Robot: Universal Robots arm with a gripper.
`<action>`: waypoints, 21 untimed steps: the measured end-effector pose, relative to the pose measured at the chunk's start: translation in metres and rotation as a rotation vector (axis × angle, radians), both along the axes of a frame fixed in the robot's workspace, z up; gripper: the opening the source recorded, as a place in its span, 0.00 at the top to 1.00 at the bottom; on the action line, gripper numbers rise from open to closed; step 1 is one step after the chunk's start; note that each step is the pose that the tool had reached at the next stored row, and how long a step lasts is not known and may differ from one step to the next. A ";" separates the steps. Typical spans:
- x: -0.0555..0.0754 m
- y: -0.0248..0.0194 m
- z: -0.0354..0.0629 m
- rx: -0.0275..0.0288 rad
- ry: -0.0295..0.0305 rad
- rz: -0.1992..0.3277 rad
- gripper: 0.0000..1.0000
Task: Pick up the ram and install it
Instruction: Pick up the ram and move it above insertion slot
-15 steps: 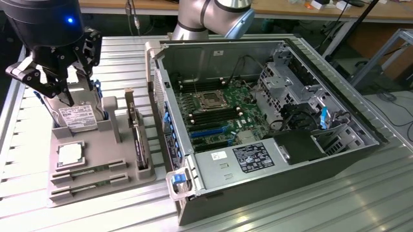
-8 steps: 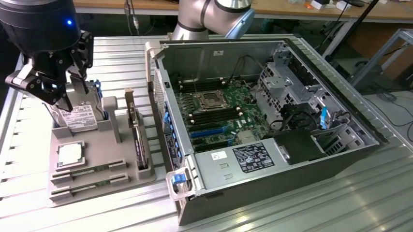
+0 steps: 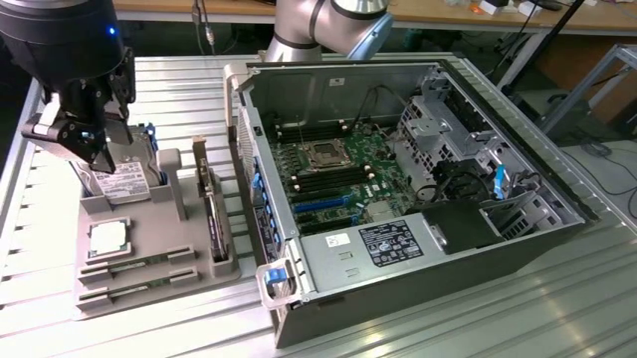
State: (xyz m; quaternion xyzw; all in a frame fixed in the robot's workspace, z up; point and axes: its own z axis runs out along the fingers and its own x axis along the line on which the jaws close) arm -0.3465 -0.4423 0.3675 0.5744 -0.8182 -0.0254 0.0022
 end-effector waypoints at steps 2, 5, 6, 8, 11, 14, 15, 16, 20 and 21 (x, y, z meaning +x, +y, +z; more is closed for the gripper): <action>0.000 0.0000 -0.0001 0.0000 0.0000 0.064 0.52; 0.000 0.0000 -0.0027 -0.0002 0.0001 0.178 0.52; 0.000 0.0000 -0.0065 -0.0002 0.0001 0.218 0.52; 0.000 -0.0001 -0.0102 -0.0002 0.0000 0.251 0.52; 0.000 -0.0017 -0.0162 -0.0002 0.0000 0.283 0.52; 0.000 -0.0117 -0.0229 -0.0003 0.0003 0.292 0.52; 0.000 -0.0158 -0.0245 -0.0003 0.0004 0.293 0.52; 0.000 -0.0203 -0.0264 -0.0002 0.0002 0.293 0.52; 0.001 -0.0472 -0.0371 -0.0002 0.0003 0.293 0.52; 0.001 -0.0543 -0.0400 -0.0002 0.0003 0.293 0.52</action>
